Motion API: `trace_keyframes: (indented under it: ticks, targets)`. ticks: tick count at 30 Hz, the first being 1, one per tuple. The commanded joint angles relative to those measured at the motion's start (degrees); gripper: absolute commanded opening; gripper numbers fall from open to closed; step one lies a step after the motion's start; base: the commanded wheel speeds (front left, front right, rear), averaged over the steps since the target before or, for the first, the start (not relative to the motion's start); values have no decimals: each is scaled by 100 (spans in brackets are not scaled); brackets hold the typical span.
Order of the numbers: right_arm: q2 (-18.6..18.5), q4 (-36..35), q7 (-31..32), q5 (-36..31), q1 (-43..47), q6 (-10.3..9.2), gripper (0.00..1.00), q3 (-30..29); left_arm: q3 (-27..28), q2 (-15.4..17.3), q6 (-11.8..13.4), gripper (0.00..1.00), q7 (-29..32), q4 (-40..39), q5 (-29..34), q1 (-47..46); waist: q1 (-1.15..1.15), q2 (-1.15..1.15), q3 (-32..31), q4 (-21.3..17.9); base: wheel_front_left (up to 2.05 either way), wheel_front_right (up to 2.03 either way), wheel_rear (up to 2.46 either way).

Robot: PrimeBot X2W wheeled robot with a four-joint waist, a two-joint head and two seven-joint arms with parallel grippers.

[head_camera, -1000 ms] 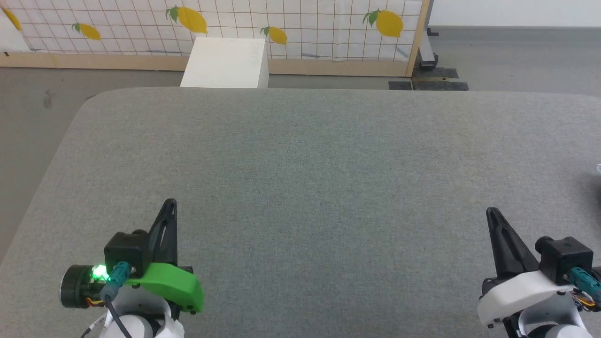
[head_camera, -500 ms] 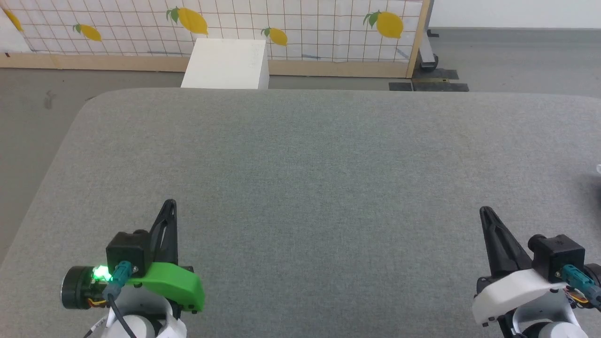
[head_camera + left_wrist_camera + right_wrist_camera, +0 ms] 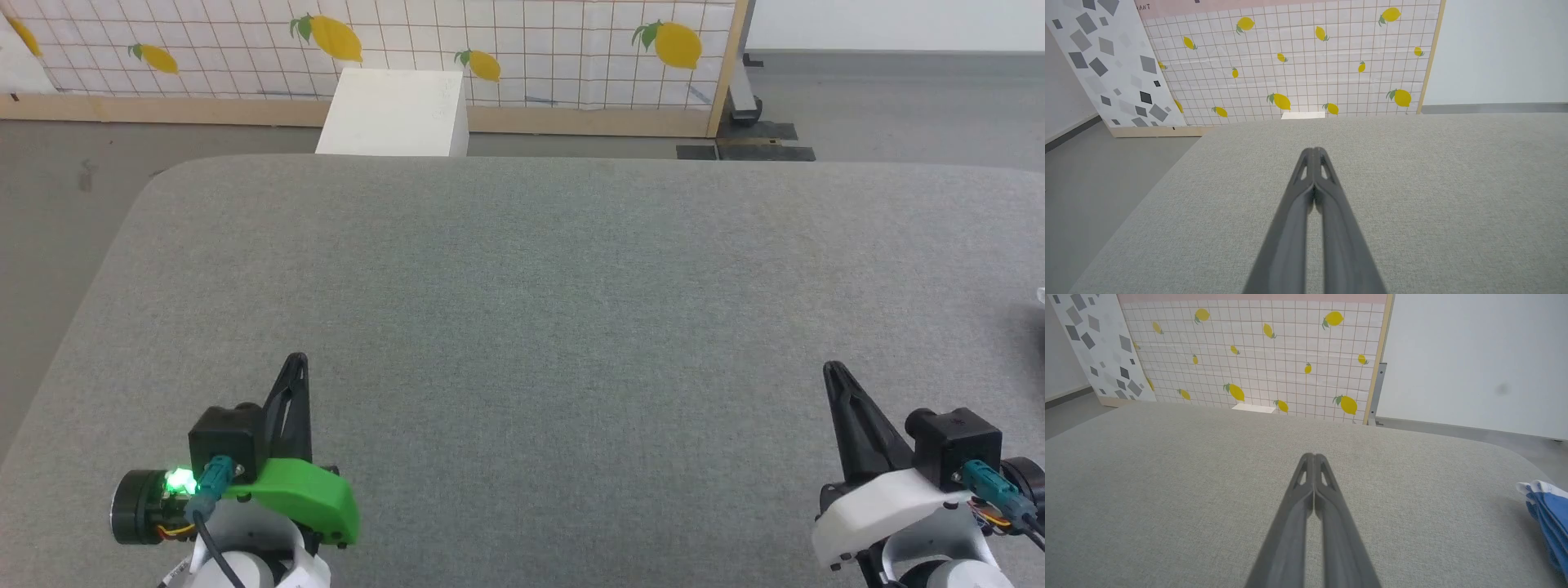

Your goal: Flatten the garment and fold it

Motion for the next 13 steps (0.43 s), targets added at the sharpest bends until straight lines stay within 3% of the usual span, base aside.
trace_keyframes:
  ticks: [1,13]
  targets:
    - [22,27,-33,-68,-115,-6,0,24,63,-75,-48,0,15,12,134,73,0,0,-2,1,0,0,0]
    - [44,89,-38,-134,-155,-7,0,81,254,-286,-154,0,82,43,358,100,0,0,-15,5,0,0,0]
